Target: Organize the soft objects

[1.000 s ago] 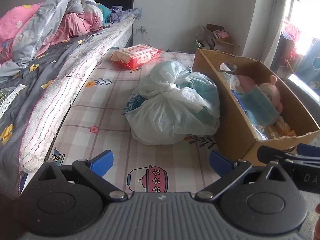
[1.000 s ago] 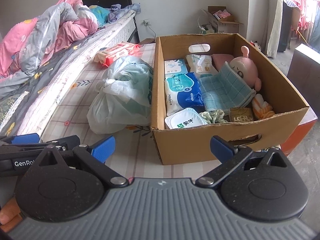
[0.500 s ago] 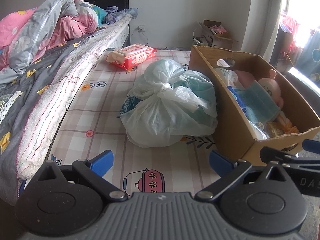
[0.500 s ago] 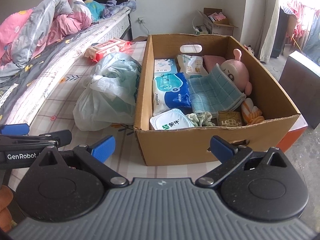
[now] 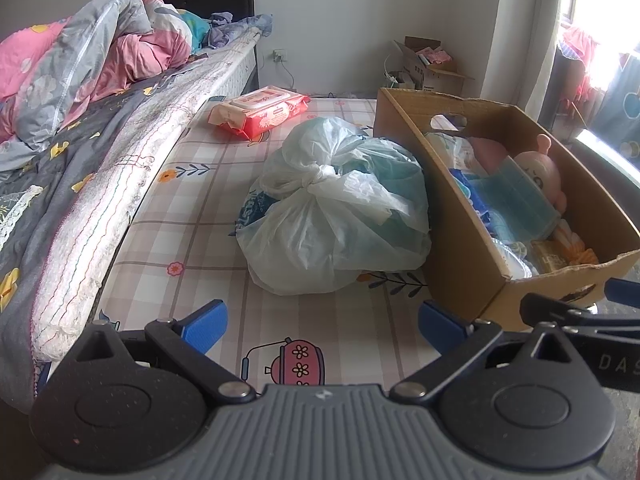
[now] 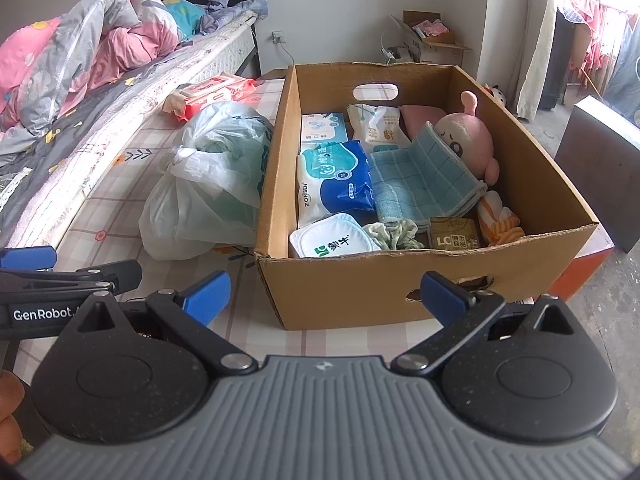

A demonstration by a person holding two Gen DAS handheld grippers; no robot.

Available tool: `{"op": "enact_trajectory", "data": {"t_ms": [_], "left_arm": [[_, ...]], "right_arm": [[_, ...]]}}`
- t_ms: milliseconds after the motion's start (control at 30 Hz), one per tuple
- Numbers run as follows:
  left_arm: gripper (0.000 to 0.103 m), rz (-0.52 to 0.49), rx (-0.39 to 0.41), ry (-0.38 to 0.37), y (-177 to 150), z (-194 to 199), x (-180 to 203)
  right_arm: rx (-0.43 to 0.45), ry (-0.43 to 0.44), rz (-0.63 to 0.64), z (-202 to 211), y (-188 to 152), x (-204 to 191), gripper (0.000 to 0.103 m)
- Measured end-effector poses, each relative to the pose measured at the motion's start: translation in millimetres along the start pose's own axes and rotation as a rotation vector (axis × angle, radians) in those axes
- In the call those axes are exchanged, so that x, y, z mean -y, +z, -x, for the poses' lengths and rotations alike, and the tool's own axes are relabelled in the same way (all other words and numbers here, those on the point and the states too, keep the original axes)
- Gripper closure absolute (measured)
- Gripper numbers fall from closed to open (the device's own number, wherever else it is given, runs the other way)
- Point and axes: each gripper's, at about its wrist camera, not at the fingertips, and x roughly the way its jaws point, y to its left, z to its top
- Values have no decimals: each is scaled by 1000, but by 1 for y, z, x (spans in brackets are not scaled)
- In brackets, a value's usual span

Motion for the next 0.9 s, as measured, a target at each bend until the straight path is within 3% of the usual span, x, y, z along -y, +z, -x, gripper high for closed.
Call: {"op": "enact_trajectory", "data": {"t_ms": [900], "left_arm": [[4, 1, -34, 0, -4, -5, 1]], "right_arm": [[-33, -3, -4, -7, -4, 1, 1]]}}
